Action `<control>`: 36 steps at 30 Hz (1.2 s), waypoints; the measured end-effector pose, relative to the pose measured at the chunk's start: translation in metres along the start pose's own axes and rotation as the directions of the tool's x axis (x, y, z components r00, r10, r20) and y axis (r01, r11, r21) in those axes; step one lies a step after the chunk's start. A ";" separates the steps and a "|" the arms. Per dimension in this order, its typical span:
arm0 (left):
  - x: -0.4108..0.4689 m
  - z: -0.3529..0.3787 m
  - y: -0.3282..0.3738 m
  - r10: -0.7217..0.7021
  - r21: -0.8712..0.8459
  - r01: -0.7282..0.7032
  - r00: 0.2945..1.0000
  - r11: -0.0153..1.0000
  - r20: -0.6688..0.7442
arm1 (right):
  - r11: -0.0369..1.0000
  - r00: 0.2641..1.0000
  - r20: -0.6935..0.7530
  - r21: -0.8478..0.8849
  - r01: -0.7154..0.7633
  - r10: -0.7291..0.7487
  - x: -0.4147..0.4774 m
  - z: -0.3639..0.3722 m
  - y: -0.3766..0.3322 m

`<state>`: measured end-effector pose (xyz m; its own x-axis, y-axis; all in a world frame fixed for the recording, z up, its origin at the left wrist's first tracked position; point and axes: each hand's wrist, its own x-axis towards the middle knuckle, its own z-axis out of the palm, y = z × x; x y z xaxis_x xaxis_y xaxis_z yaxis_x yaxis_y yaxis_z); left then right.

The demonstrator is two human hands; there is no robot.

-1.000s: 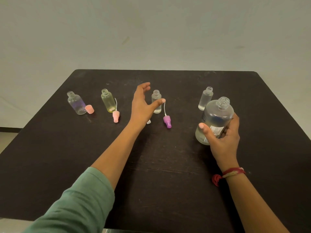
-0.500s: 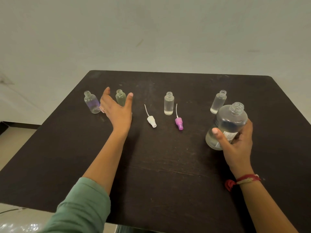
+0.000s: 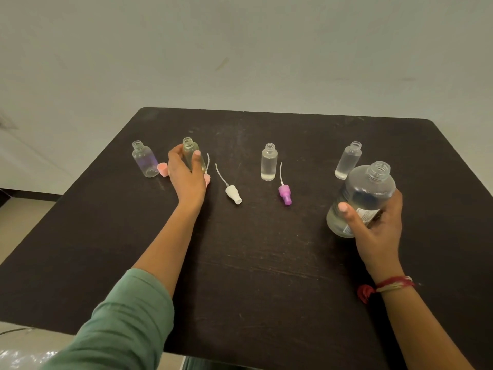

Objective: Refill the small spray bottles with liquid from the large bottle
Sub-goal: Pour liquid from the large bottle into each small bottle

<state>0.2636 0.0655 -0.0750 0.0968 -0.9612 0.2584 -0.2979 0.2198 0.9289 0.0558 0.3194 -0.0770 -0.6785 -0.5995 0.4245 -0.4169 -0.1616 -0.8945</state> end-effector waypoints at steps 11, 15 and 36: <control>-0.023 -0.033 0.015 -0.085 -0.302 0.044 0.989 0.952 -0.123 | 1.000 1.000 -0.001 0.001 0.012 -0.012 0.000 0.001 0.000; -0.035 -0.048 0.019 -0.012 -0.277 0.007 1.000 0.961 -0.017 | 1.000 1.000 -0.003 0.002 -0.005 0.005 0.000 0.001 0.001; -0.113 -0.010 0.026 0.083 -0.531 0.437 0.711 0.726 0.699 | 1.000 1.000 0.000 0.008 0.024 -0.024 0.001 0.004 -0.012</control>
<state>0.2545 0.1815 -0.0771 -0.6193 -0.7815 0.0755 0.3305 -0.1723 0.9279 0.0624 0.3170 -0.0667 -0.6684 -0.5952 0.4461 -0.4283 -0.1823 -0.8850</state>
